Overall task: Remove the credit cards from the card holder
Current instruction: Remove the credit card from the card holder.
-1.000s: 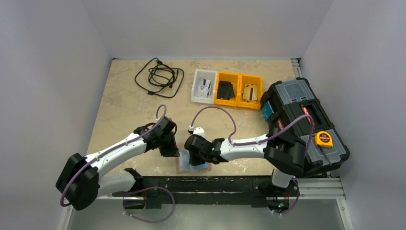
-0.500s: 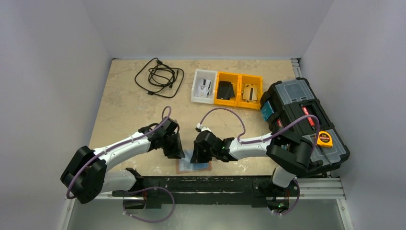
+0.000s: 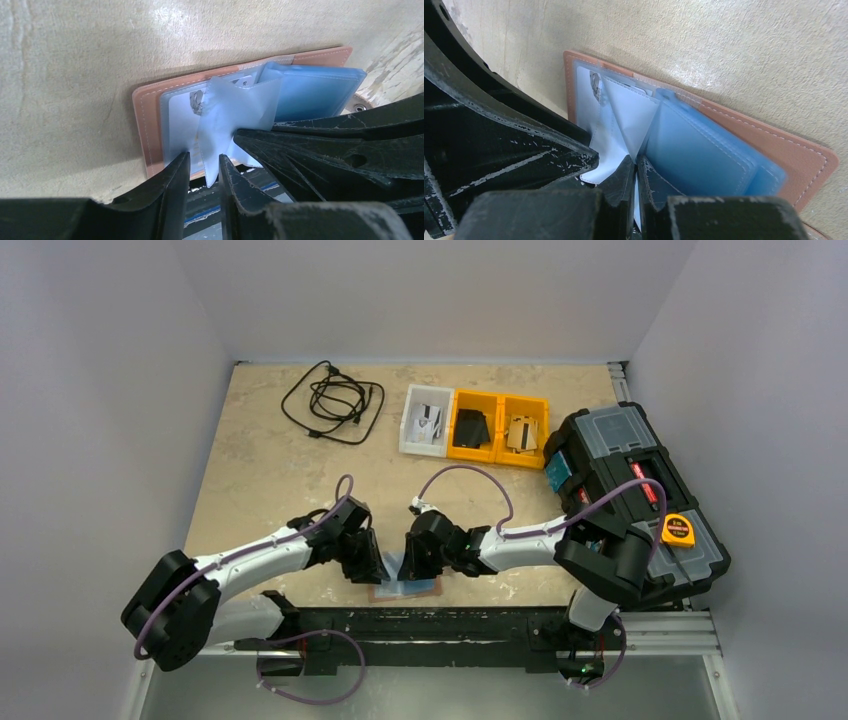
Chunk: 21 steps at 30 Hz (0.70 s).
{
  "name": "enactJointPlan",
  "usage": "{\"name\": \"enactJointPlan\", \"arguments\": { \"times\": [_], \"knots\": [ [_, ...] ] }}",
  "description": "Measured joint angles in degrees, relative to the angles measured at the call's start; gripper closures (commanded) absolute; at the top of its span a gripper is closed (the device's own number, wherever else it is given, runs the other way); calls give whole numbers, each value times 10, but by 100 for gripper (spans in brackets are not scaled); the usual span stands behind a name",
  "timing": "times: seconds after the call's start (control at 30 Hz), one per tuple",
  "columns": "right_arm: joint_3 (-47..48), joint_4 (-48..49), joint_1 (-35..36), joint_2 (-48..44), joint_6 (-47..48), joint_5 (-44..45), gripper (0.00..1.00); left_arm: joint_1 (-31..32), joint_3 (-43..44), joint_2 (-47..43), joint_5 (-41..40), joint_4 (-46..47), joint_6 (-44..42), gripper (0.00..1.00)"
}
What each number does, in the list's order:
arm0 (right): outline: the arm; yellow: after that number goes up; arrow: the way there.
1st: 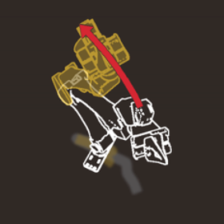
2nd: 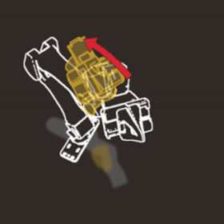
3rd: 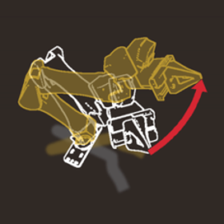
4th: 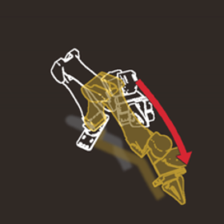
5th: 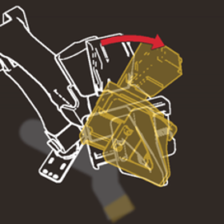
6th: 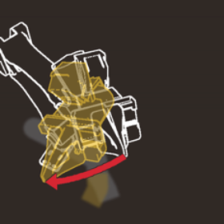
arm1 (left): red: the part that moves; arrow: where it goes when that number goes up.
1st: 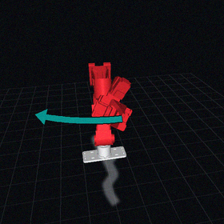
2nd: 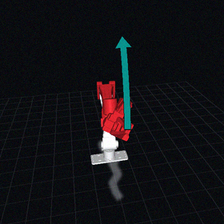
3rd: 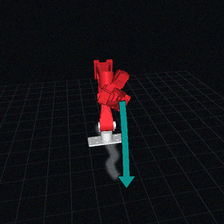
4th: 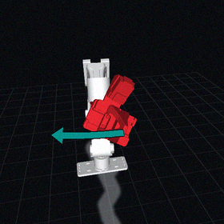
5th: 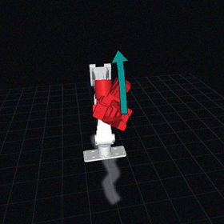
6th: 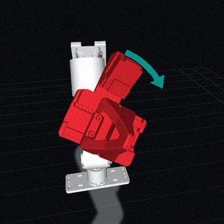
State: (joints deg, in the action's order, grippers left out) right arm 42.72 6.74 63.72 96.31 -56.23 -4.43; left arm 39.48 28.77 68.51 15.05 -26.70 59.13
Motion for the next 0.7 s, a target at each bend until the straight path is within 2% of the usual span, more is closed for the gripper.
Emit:
{"name": "enactJointPlan", "arguments": {
  "times": [0.23, 0.37, 0.43, 0.5, 0.6, 0.7],
  "knots": [
    [0, 1, 0, 0, 0, -1, 98, 5, -11, -2, 12, 24, 25, 79],
    [0, 0, 0, 0, 0, -1, 96, 8, -18, 3, 16, 36, 38, 91],
    [0, -1, 0, -1, 1, -1, 90, 8, -20, 3, 15, 35, 43, 96],
    [2, -4, 0, -3, 2, 2, 79, 8, -21, 2, 14, 35, 47, 100],
    [16, -36, 1, -14, 12, 8, 60, 8, -22, -12, 10, 30, 48, 100],
    [34, -76, 1, -29, 21, 21, 47, 11, -22, -27, 5, 30, 48, 100]
  ]
}}
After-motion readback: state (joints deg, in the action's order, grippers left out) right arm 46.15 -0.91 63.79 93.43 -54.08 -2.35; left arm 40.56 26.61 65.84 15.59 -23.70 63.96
